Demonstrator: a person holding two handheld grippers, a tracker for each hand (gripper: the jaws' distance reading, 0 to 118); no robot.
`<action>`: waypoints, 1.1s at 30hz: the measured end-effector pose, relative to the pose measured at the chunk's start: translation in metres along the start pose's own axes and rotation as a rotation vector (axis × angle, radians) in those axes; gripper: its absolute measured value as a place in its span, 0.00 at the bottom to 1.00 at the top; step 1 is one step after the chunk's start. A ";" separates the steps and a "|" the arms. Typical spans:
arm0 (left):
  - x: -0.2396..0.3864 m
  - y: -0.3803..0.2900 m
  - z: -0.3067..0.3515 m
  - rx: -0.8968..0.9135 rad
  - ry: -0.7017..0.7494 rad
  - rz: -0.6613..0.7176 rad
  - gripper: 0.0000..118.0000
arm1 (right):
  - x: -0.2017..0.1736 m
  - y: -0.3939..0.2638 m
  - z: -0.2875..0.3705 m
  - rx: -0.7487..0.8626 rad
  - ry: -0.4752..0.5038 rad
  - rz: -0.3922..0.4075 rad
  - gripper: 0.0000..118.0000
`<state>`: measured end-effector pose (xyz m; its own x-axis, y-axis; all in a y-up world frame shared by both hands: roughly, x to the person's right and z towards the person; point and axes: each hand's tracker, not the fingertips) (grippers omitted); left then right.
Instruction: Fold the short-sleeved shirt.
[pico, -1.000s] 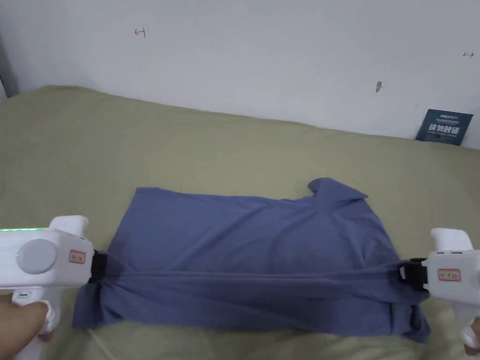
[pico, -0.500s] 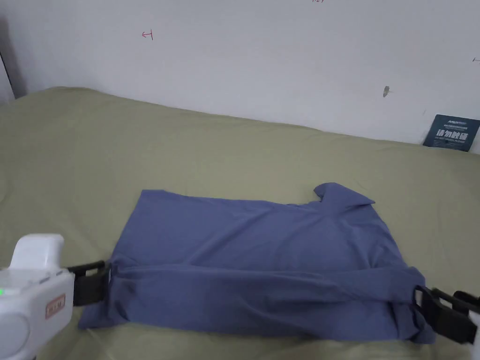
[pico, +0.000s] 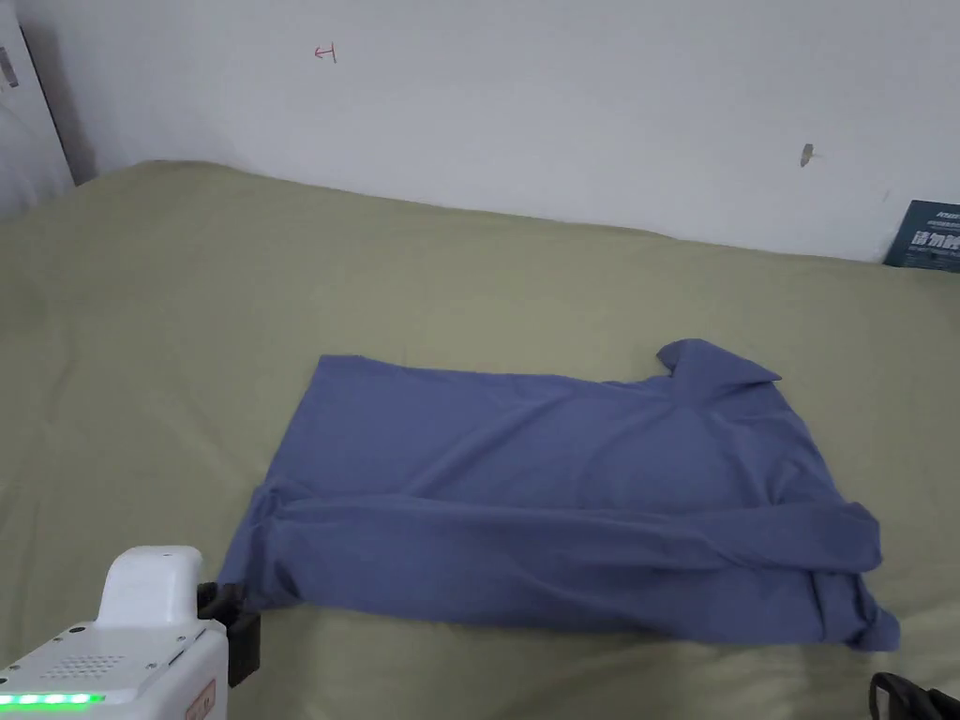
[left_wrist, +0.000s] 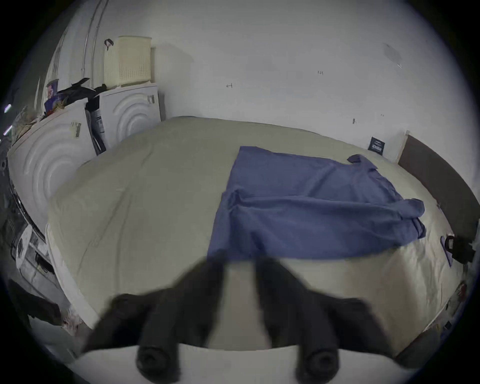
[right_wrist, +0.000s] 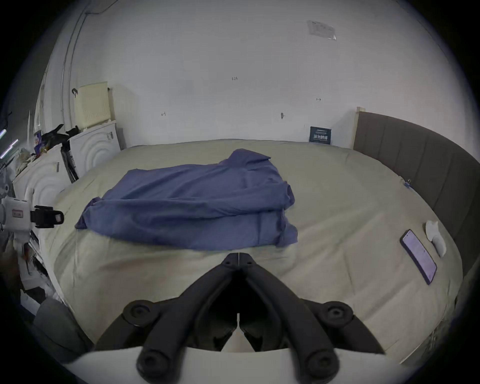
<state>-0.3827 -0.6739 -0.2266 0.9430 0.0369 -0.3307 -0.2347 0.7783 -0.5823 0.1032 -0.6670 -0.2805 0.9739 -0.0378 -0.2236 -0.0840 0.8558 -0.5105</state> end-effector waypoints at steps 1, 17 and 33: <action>-0.003 0.003 -0.013 -0.001 0.002 0.003 0.72 | 0.002 0.004 -0.002 -0.001 0.006 -0.005 0.00; -0.001 0.043 -0.095 -0.217 -0.014 -0.046 0.11 | 0.053 0.040 -0.082 -0.109 0.037 -0.055 0.38; -0.006 0.045 -0.093 -0.228 -0.063 -0.049 0.06 | 0.055 0.042 -0.140 -0.259 0.024 0.014 0.05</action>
<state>-0.4207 -0.6973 -0.3205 0.9656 0.0472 -0.2555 -0.2291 0.6186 -0.7516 0.1235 -0.7055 -0.4302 0.9673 -0.0421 -0.2501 -0.1513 0.6959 -0.7020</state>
